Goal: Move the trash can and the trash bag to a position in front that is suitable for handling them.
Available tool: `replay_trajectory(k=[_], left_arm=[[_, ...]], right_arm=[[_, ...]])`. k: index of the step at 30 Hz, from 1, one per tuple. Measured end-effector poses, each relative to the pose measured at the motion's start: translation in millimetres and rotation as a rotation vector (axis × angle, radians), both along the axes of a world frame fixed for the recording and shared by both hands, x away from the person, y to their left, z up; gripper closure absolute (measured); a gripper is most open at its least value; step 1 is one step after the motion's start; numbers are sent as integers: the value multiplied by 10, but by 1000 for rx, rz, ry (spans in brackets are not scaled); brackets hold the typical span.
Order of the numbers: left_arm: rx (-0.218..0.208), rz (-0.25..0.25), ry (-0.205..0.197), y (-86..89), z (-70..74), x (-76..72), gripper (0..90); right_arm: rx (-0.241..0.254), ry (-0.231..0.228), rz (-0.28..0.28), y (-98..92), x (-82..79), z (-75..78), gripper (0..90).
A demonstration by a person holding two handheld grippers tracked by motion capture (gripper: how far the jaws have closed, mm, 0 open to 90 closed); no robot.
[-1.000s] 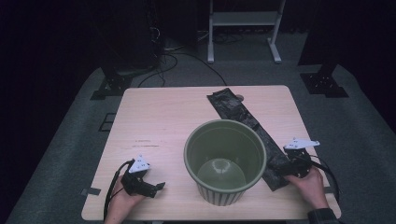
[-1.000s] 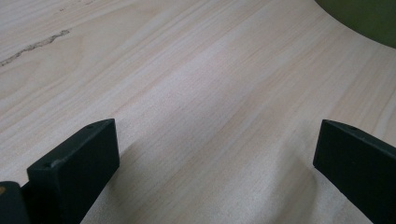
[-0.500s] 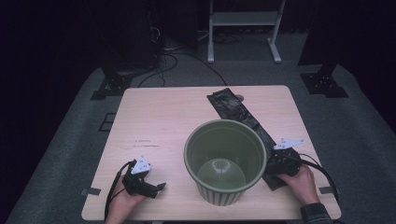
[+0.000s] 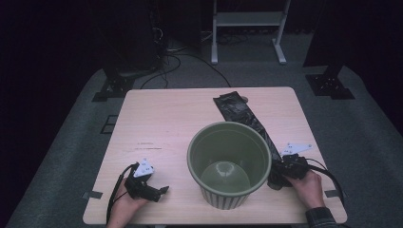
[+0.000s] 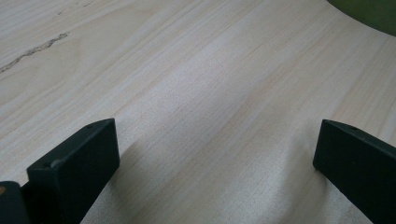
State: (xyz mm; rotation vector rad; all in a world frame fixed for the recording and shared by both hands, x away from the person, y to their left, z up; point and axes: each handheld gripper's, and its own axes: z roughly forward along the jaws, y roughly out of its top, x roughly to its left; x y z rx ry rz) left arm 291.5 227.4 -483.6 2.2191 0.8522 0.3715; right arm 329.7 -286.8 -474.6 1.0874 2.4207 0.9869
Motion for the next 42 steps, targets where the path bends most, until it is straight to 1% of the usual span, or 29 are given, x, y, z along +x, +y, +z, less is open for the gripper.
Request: replay_trajectory(k=[5,10,12,15,17,19,20,21,22,24,26,27,28,29,30,32,33,35,37,38,40,42], left_arm=[[0,-2,0,0,0,1,0],[0,-4,0,-3,0,4,0],[1,-5,-1,-4,0,4,0],[1,-4,-1,-5,0,3,0],[1,-3,-1,-6,0,3,0],[1,-3,-1,-8,-1,1,0],[0,-4,-1,-10,-1,-1,0],[0,-4,-1,-10,-1,-1,0],[0,-4,-1,-10,-1,-2,0],[0,-4,-1,-11,-1,-2,0],[0,-4,-1,-11,0,-2,0],[0,-4,-1,-11,-1,-2,0],[0,-4,-1,-11,0,-2,0],[0,-4,-1,-11,-1,-2,0],[0,-4,-1,-11,0,-2,0],[1,-4,-1,-11,0,-2,0],[0,-4,-1,-12,-1,-3,0],[1,-4,-1,-13,0,-4,0],[1,-3,-1,-14,0,-4,0],[1,-3,-1,-14,0,-3,0],[2,-4,-1,-15,0,-1,0],[2,-4,-1,-15,1,-1,0]], right_arm=[[-33,19,-1,-48,-82,32,888],[-44,26,-10,-171,-268,53,888],[-54,23,-12,-222,-365,65,888],[-51,21,-15,-286,-524,78,886],[-55,25,-14,-327,-623,75,884],[-64,31,-17,-380,-754,60,884],[-58,35,-15,-406,-811,57,884],[-58,35,-15,-406,-811,57,884],[-52,36,-15,-445,-903,52,883],[-49,34,-15,-471,-969,49,869],[-39,28,-22,-494,-1035,56,745],[-32,21,-29,-500,-1056,62,668],[-27,16,-37,-500,-1066,70,548],[-23,11,-49,-494,-1064,81,493],[-20,13,-48,-485,-1057,91,448],[-19,-8,-58,-441,-1019,129,315],[-16,-5,-61,-418,-986,142,273],[-15,-15,-74,-375,-921,171,183],[-26,-16,-85,-333,-850,201,137],[-30,-30,-95,-317,-819,225,130],[1,-45,-98,-295,-745,284,104],[6,-50,-112,-258,-638,321,79]])
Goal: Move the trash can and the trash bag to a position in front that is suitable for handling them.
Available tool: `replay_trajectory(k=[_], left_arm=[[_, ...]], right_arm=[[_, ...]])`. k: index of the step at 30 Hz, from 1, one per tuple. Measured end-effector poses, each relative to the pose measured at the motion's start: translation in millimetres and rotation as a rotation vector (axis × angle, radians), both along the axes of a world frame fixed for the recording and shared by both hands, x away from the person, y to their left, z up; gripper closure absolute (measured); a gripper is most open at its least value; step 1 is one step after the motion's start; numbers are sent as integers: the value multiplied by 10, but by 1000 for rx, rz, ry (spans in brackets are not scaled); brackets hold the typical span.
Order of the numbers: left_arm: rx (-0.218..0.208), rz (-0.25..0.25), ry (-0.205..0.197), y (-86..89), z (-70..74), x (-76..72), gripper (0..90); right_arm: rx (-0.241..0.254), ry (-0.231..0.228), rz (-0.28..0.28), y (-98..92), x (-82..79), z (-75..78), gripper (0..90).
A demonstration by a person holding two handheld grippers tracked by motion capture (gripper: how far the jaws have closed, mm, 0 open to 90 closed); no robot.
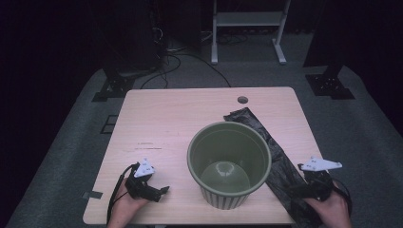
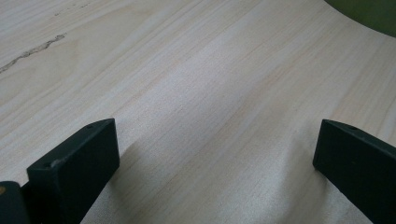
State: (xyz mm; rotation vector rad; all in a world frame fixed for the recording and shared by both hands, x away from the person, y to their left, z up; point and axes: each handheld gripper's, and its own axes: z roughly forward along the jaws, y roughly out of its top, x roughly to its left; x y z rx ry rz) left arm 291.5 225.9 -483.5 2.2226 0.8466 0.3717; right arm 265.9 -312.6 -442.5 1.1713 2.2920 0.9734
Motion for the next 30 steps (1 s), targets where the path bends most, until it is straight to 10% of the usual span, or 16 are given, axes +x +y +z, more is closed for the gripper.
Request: replay_trajectory(k=[18,30], left_arm=[[0,-1,0,0,0,0,0],[-2,-4,0,0,-2,-9,0]], right_arm=[[-7,51,-9,442,836,-230,0],[-52,76,-20,486,774,-358,0]])
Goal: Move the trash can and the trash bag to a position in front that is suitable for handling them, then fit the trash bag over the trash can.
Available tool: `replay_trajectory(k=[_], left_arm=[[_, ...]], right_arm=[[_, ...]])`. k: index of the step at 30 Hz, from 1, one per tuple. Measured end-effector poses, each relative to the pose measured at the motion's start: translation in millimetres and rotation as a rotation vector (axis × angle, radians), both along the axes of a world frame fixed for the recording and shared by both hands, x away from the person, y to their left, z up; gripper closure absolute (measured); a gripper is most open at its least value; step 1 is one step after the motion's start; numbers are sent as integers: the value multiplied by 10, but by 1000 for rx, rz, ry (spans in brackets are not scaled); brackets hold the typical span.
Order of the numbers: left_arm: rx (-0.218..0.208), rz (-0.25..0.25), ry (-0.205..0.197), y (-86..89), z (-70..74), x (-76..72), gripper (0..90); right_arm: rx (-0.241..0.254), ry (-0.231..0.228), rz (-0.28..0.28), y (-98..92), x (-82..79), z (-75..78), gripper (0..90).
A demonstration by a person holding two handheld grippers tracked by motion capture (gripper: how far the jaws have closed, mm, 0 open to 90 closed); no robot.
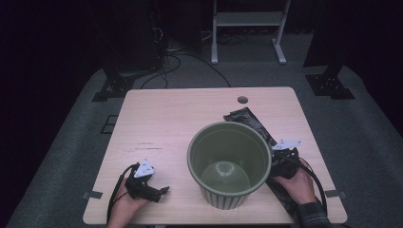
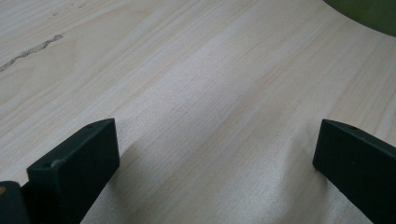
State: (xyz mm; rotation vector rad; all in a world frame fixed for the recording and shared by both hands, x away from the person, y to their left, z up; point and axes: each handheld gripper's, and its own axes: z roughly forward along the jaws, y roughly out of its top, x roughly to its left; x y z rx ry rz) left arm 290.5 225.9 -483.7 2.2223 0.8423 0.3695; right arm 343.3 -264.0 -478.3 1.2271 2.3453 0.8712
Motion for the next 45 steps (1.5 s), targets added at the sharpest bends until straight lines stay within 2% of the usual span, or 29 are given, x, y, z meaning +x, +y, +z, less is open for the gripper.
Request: replay_trajectory(k=[2,6,8,10,13,15,18,19,24,27,36,41,45], left_arm=[[0,0,0,0,0,-1,0],[-1,0,0,0,-1,-1,0],[-1,1,0,0,-1,-2,0],[-1,0,0,0,-1,-1,0],[0,1,0,0,0,-1,0],[0,1,0,-1,0,-1,0],[0,2,0,-2,0,1,0],[0,2,-1,-2,0,2,0],[0,2,0,-3,0,3,0],[1,2,-1,-2,0,3,0],[1,2,-1,-3,0,3,0],[1,2,-1,-3,0,3,0],[1,2,-1,-3,0,3,0]], right_arm=[[24,22,-3,-24,8,-42,0],[22,24,1,-35,-5,-36,10],[25,22,8,-38,-28,-15,87],[27,18,12,-49,-55,11,208],[38,5,27,-84,-104,47,510],[48,-7,28,-106,-134,47,675],[53,-23,35,-136,-165,36,849],[50,-26,36,-140,-169,35,874],[29,-34,43,-131,-189,41,893],[33,-36,43,-144,-202,68,893],[80,-94,40,-209,-303,251,894],[107,-109,48,-252,-368,358,893],[130,-143,54,-302,-432,455,893]])
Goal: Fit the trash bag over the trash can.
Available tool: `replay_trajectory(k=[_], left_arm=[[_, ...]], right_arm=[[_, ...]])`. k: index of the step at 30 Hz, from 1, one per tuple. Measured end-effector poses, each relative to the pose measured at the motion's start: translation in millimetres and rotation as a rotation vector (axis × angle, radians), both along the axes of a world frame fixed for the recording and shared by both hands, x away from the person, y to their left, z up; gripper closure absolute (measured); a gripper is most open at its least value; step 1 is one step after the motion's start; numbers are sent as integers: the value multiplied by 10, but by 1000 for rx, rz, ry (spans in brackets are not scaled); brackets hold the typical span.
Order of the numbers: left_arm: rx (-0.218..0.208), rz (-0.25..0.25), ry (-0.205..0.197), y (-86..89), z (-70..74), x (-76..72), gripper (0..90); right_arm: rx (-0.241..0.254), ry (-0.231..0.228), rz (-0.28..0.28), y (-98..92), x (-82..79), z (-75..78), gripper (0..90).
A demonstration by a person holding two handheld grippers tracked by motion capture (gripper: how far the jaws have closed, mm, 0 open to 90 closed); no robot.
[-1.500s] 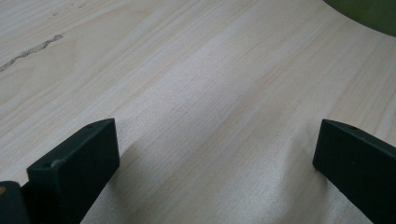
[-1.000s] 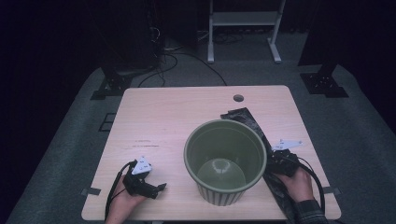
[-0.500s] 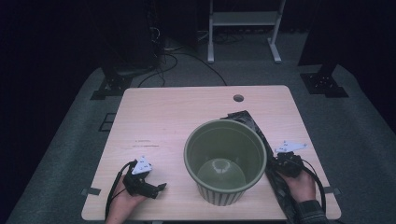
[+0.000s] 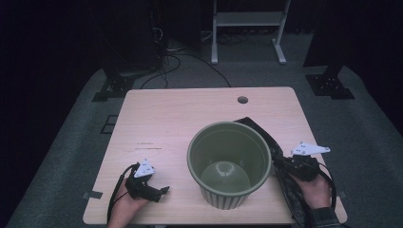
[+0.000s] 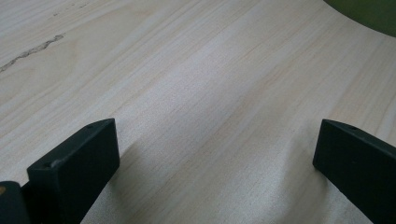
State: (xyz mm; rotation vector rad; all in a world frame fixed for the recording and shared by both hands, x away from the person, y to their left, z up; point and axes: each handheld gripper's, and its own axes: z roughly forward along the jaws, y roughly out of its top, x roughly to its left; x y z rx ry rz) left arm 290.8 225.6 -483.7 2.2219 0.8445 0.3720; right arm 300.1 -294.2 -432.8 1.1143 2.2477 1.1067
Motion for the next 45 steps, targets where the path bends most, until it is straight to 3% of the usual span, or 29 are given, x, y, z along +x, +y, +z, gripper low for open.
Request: replay_trajectory(k=[14,32,45], left_arm=[[1,2,1,-1,1,1,0],[3,5,1,-3,2,4,0],[1,8,0,-5,1,5,0]], right_arm=[[81,-71,42,-127,-178,418,893],[131,-211,106,-188,-325,1222,893],[188,-295,166,-188,-394,1683,893]])
